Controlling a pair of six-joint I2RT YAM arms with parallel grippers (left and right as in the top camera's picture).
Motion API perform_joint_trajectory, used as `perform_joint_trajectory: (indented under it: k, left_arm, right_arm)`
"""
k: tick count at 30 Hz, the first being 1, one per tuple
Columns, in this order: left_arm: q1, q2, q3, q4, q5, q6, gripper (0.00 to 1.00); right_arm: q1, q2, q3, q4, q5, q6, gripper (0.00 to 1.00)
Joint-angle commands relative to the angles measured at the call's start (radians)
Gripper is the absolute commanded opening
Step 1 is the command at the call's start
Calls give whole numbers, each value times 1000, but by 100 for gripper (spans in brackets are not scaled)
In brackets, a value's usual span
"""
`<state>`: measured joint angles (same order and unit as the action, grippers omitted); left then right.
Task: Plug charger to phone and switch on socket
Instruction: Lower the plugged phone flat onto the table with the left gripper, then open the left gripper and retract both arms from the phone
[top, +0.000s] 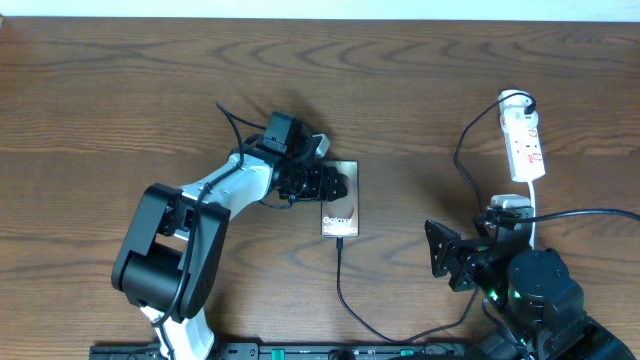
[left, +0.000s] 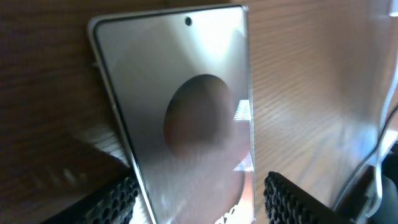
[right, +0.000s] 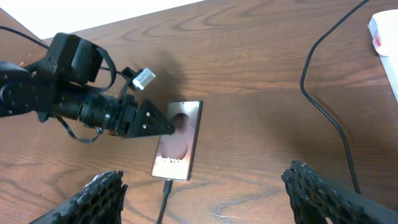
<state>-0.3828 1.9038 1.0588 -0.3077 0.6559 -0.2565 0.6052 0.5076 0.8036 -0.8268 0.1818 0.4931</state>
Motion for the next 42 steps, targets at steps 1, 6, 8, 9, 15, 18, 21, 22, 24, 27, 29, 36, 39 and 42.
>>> perform_joint_trajectory:
  k: [1,6,8,9,15,18,21,22,24,27,29,36,39,42]
  left_arm:
    - [25,36,4,-85,-283,23,70]
    - [68,-89,67,-216,-388,47,75]
    - [86,-192,70,-248,-417,50,76]
    - [91,-241,70,-261,-428,51,76]
    - [90,-552,70,-356,-554,67,83]
    - [90,-691,70,-410,-575,69,83]
    - [90,-821,69,-465,-579,73,83]
    - [90,-867,69,-485,-594,73,84]
    - [90,-954,68,-516,-620,73,84]
    - [90,-1091,50,-525,-624,73,84]
    - [90,-1186,32,-526,-634,72,84]
    - [90,-1453,-71,-591,-721,44,85]
    - [90,-1504,-120,-588,-726,10,85]
    - [90,-1510,-154,-583,-797,-38,98]
  right_arm:
    - [-3,-5,14,0,19,8,82]
    - [-3,-5,14,1,34,8,82]
    - [-3,-5,14,1,42,8,82]
    - [-3,-5,14,0,45,8,82]
    - [-3,-5,14,0,49,8,82]
    - [-3,-5,14,-1,63,29,83]
    - [-3,-5,14,-7,89,61,83]
    - [-3,-5,14,-7,90,60,83]
    - [-3,-5,14,-7,99,61,83]
    - [-3,-5,14,-8,106,64,82]
    - [-3,-5,14,-8,109,65,82]
    - [-3,-5,14,-35,195,156,82]
    - [-3,-5,18,-55,223,184,82]
    - [-3,-5,41,-103,268,218,80]
